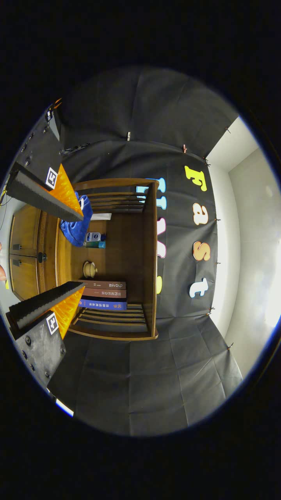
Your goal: Pull open the drawer, take out the items inside it, and place them on the countertop above the cabinet.
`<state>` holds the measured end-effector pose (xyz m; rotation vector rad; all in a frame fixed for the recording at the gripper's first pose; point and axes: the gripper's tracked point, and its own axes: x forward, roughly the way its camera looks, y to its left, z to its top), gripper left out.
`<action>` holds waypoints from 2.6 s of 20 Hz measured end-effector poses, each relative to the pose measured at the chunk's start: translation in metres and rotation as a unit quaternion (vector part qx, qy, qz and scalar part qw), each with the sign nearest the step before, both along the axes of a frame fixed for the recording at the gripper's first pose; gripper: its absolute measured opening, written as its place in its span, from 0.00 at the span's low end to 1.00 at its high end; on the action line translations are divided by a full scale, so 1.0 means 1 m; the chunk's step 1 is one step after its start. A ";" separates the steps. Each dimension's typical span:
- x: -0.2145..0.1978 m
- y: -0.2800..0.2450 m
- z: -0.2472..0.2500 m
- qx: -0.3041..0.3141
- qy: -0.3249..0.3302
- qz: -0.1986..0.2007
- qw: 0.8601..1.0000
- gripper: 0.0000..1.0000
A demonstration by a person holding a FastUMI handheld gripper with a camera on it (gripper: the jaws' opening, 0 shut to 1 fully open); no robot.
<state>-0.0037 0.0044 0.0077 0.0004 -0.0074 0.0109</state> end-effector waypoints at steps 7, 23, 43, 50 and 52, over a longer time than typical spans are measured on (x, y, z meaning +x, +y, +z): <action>0.000 -0.002 0.000 -0.006 0.000 -0.003 1.000 0.98; 0.092 -0.015 -0.038 -0.011 -0.015 -0.004 1.000 0.98; 0.191 -0.025 -0.322 0.002 0.102 -0.030 0.994 0.60; 0.187 -0.024 -0.320 0.000 0.126 -0.032 0.991 0.38; 0.182 -0.026 -0.320 -0.003 0.129 -0.029 0.991 0.38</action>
